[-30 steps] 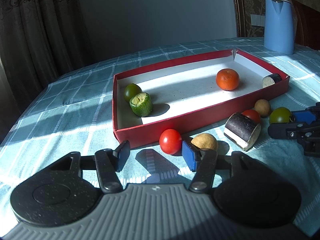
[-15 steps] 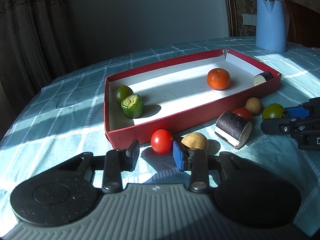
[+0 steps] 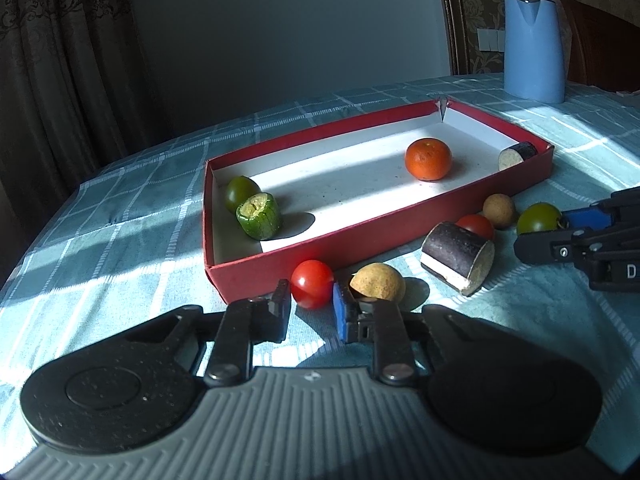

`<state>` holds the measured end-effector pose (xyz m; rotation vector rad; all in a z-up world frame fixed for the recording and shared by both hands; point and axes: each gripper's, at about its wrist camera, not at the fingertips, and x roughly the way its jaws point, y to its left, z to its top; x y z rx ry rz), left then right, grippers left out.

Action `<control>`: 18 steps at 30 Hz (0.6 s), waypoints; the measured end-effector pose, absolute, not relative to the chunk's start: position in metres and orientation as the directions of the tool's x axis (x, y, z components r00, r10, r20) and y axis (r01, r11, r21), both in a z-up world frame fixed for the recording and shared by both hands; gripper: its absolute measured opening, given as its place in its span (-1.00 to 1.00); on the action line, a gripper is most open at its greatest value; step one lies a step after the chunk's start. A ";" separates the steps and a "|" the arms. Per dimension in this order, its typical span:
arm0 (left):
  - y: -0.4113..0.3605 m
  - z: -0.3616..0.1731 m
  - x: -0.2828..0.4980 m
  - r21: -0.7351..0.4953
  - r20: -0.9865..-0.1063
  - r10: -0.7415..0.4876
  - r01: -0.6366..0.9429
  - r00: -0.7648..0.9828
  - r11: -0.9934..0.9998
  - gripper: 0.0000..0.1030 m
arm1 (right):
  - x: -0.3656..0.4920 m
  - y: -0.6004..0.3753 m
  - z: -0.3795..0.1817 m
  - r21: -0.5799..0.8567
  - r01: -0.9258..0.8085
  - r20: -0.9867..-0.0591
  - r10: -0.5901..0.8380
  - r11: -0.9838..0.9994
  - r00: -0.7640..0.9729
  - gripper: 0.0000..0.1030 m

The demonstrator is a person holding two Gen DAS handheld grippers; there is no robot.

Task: Organize fruits
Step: 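Close the left gripper on the beige potato while the right gripper grasps the dark green tomato, then carry the red cherry tomato and dark green tomato into the box and open both grippers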

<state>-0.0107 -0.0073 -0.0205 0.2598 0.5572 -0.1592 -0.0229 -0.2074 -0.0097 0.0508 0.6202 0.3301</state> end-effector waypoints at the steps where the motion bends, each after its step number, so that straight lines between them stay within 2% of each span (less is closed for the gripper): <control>1: -0.007 -0.020 -0.011 0.201 -0.539 -0.078 0.218 0.839 0.955 -0.58 | -0.023 -0.207 -0.010 0.145 -0.289 -0.563 0.319 0.946 0.762 -0.36; 7: -0.007 -0.020 -0.013 0.202 -0.532 -0.074 0.212 0.844 0.956 -0.58 | -0.023 -0.209 -0.010 0.150 -0.284 -0.559 0.318 0.947 0.766 -0.36; 18: 0.002 -0.011 -0.030 0.180 -0.451 -0.080 0.178 0.889 0.967 -0.59 | -0.032 -0.218 -0.002 0.177 -0.268 -0.497 0.321 0.947 0.806 -0.36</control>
